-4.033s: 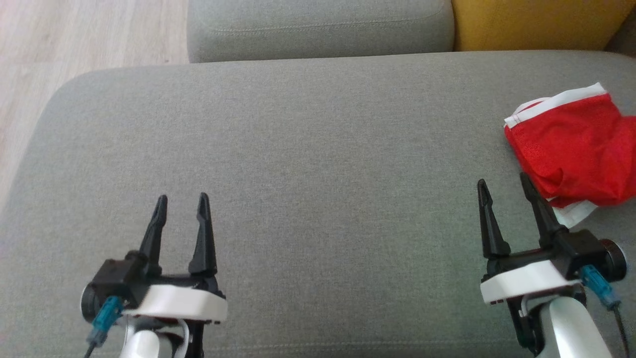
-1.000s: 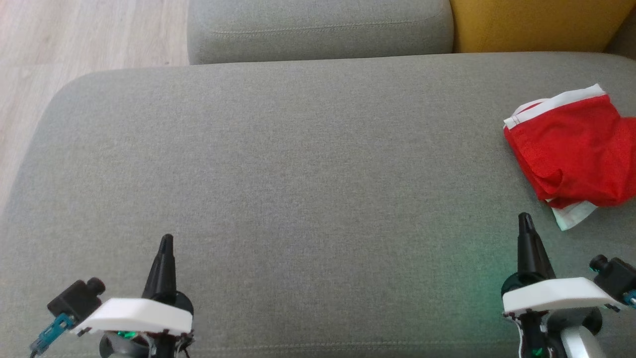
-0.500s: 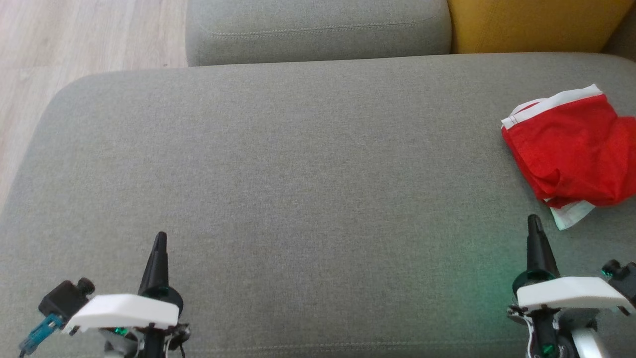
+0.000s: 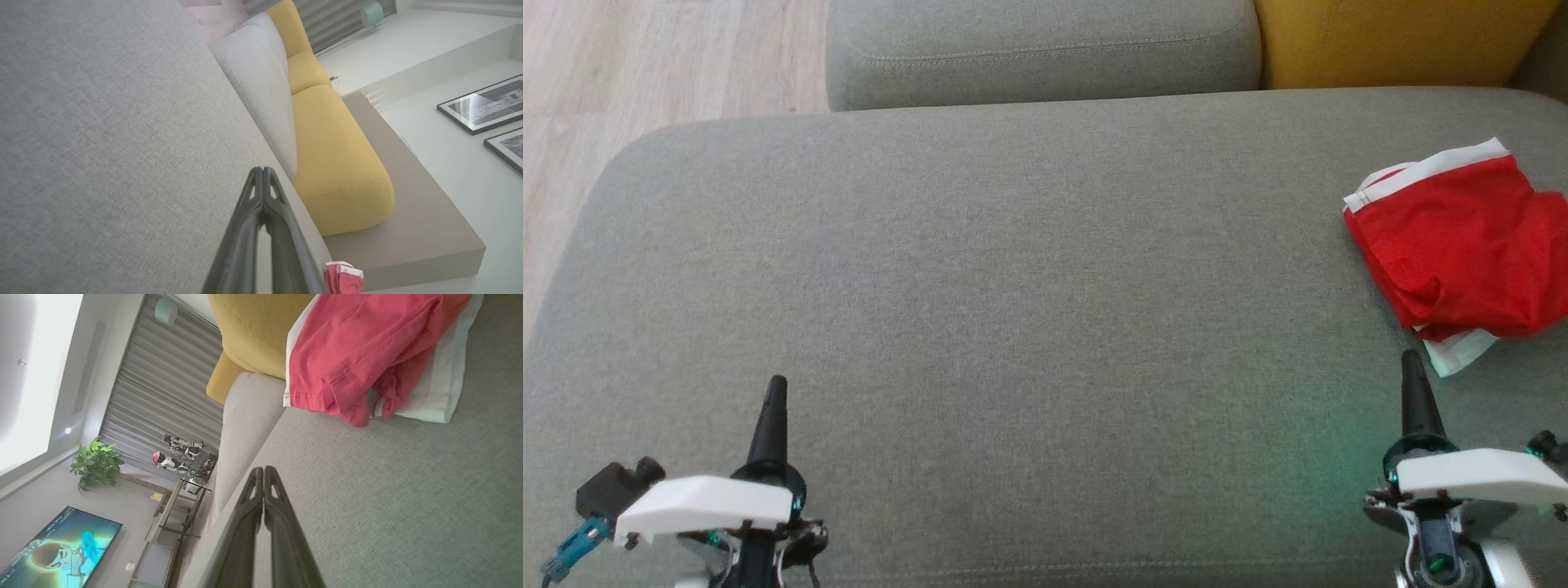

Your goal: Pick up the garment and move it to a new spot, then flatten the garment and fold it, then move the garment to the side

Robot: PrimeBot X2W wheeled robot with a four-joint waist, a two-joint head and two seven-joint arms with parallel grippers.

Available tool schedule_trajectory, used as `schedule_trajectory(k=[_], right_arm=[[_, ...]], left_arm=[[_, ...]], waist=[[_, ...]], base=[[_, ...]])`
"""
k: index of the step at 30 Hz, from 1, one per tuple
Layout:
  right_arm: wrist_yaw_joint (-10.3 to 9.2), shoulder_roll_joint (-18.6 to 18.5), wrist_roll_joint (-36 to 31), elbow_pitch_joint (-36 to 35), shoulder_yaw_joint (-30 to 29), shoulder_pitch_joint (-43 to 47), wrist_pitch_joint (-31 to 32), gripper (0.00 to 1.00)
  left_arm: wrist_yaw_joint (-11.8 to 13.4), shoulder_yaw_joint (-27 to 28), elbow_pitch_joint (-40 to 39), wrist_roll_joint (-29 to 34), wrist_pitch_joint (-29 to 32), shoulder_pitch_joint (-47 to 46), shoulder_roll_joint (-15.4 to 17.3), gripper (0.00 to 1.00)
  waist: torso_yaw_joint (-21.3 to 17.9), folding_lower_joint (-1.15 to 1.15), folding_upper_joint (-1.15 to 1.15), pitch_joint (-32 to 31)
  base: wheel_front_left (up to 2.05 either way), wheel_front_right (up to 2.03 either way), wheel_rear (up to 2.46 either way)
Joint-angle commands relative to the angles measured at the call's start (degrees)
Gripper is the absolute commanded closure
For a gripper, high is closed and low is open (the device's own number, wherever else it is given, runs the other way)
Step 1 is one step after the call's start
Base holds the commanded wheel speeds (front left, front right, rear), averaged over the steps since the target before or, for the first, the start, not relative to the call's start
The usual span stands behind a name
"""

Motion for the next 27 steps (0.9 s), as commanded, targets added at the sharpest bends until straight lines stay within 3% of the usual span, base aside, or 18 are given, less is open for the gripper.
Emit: schedule_trajectory(k=[1,27], right_arm=[[-0.03,-1.2,2.3,-1.8,0.3,-3.3,0.6,1.0],[-0.05,-1.1,20.9,-1.7,-1.8,-4.2,5.0,1.0]], left_arm=[[-0.8,1.8,-1.3,-1.9,0.5,-3.2,1.0,1.0],[-2.3,5.0,0.8,-18.0,4.9,-5.3,1.1,1.0]], waist=[[0.0,0.0,0.0,0.0],[-0.4,0.0,0.0,-0.4]], base=[[0.0,0.0,0.0],[0.0,0.0,0.0]])
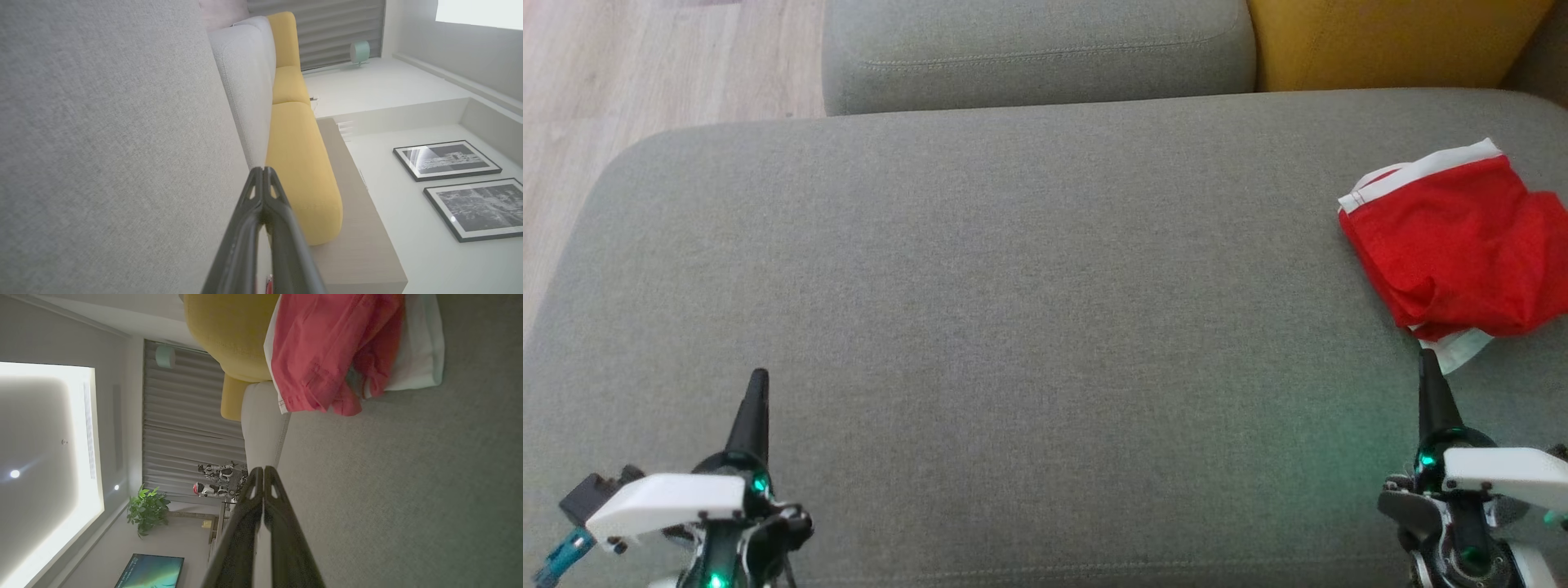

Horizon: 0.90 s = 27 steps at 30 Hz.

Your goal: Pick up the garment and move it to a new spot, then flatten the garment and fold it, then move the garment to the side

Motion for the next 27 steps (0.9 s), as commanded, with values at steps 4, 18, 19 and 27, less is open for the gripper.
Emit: schedule_trajectory(k=[4,18,19,27], right_arm=[[-0.04,-1.1,3.9,-1.7,0.5,-3.4,1.0,1.0],[-0.04,-1.0,13.4,-1.7,-0.7,-3.9,3.3,1.0],[-0.04,-1.0,13.4,-1.7,-0.7,-3.9,3.3,1.0],[-0.04,-0.9,13.3,-1.7,-0.9,-3.9,3.4,1.0]], left_arm=[[-0.6,2.5,-1.3,-3.2,1.0,-3.9,1.1,1.0],[-1.4,4.3,-0.2,-11.5,3.4,-5.0,1.1,1.0],[-1.4,4.3,-0.2,-11.4,3.4,-5.0,1.0,1.0],[-1.4,4.5,-0.2,-11.3,3.5,-5.0,0.9,1.0]], waist=[[-0.1,0.0,0.0,-0.1],[-0.3,0.0,0.0,-0.2],[-0.3,0.0,0.0,-0.2],[-0.3,0.0,0.0,-0.2]], base=[[0.0,0.0,0.0],[0.0,0.0,0.0],[0.0,0.0,0.0],[0.0,0.0,0.0]])
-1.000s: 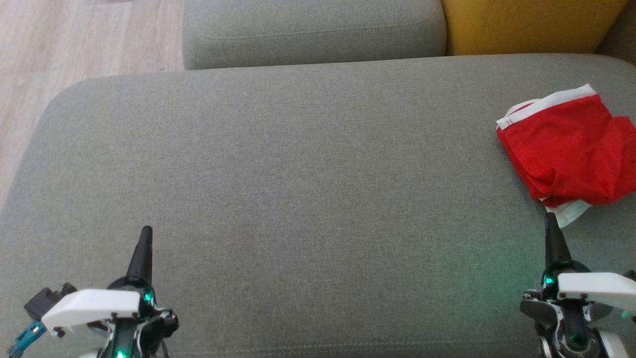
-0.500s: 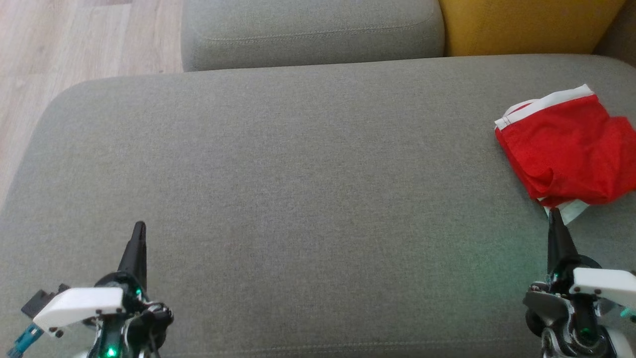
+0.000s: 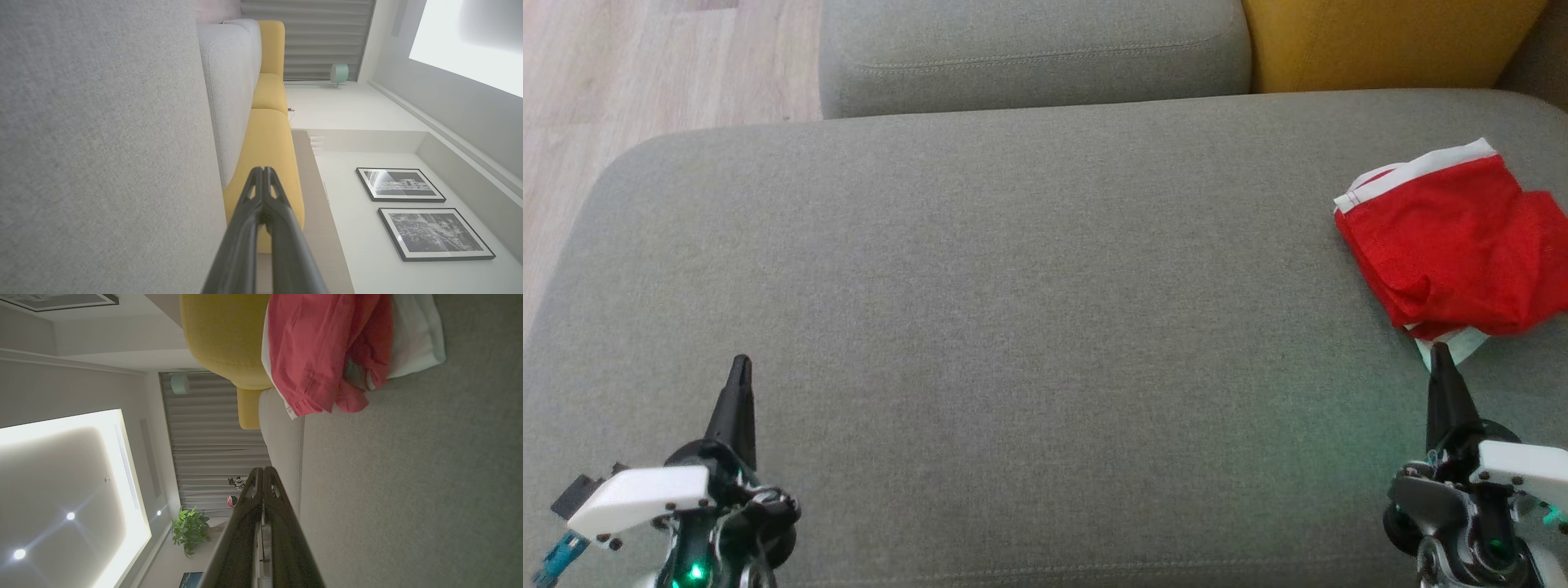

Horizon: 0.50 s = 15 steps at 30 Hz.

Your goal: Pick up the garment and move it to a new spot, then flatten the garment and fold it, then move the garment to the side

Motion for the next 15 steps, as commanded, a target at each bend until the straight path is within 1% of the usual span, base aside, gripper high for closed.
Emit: schedule_trajectory(k=[1,15], right_arm=[[-0.04,-0.8,0.2,-1.8,1.0,-3.0,0.6,1.0],[-0.04,-0.7,0.0,-1.8,0.8,-3.0,0.8,1.0]], left_arm=[[-0.4,2.0,-1.5,-0.1,0.4,-3.1,0.9,1.0],[-0.4,2.3,-1.5,0.2,0.6,-3.1,0.7,1.0]], waist=[[0.0,0.0,0.0,0.0],[0.0,0.0,0.0,0.0]], base=[[0.0,0.0,0.0],[0.0,0.0,0.0]])
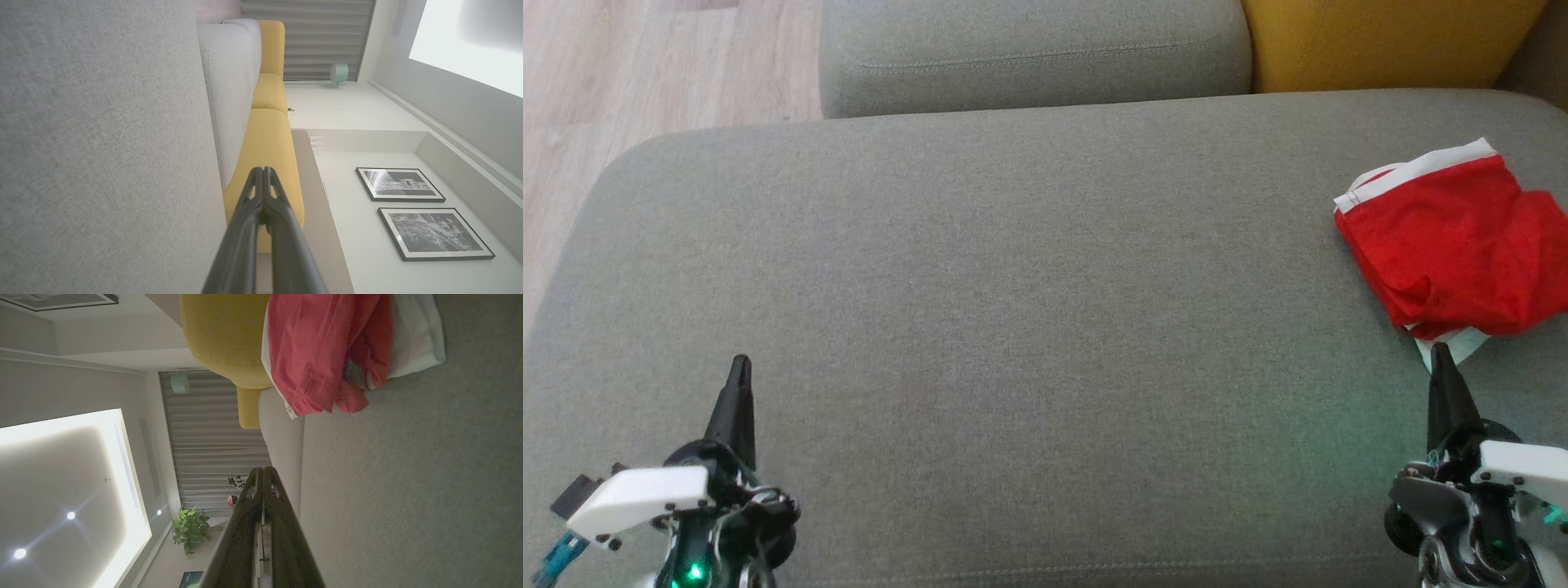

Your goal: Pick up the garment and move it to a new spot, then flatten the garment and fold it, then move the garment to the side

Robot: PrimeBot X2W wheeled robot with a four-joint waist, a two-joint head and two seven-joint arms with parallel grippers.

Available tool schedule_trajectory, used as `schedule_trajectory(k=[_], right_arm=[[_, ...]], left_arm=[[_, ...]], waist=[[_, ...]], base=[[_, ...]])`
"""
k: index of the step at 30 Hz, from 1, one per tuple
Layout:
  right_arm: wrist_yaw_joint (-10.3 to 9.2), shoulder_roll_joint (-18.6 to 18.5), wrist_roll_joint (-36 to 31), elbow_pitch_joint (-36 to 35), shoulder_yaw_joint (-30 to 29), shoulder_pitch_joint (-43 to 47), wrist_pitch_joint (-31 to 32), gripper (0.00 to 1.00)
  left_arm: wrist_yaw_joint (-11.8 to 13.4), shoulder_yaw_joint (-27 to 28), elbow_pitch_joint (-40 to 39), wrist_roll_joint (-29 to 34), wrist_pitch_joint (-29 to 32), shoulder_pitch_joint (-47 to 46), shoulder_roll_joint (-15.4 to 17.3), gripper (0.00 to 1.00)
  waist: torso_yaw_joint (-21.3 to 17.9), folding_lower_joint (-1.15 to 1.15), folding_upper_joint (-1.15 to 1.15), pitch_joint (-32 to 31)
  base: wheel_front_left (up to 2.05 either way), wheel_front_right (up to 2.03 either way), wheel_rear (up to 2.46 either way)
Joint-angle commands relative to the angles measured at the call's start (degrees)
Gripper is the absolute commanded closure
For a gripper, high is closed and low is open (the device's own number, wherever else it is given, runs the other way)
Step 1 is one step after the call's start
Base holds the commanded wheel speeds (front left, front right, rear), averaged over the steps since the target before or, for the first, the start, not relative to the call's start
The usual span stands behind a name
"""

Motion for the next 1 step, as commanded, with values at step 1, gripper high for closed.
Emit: schedule_trajectory(k=[1], right_arm=[[-0.04,-0.7,0.0,-1.8,1.0,-3.0,0.3,1.0]], left_arm=[[-0.4,2.2,-1.5,0.2,0.4,-3.1,0.7,1.0]], waist=[[0.0,0.0,0.0,0.0]], base=[[0.0,0.0,0.0]])
